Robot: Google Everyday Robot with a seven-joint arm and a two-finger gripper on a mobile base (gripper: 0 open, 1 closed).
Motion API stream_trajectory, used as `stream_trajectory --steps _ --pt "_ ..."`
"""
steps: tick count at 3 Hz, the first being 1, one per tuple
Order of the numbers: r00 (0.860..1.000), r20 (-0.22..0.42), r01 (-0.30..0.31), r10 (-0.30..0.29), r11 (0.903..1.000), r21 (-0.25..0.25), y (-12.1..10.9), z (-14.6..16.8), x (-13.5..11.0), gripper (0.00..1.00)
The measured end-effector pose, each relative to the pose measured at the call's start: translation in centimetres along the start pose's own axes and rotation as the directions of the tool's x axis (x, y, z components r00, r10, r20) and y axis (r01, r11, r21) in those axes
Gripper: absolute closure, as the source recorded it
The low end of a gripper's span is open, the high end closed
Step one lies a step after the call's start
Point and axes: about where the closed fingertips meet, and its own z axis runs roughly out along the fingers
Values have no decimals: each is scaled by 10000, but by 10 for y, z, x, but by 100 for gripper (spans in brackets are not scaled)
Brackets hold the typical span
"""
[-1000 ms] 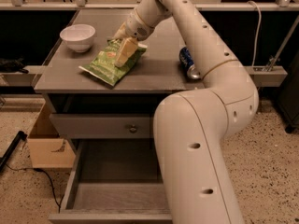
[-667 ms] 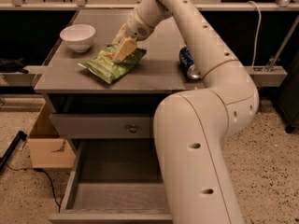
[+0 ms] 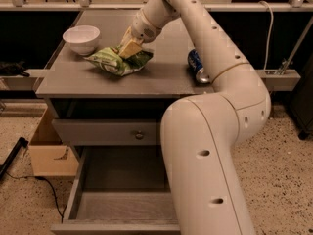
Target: Place green jalapeno chip bag into middle drawer
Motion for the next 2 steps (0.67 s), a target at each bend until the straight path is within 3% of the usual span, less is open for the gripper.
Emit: stream_trajectory --steps 1,2 --pt "10000 0 -3 3 10000 2 0 0 0 100" --pt "9999 -19 -104 104 9999 58 0 -2 1 100"
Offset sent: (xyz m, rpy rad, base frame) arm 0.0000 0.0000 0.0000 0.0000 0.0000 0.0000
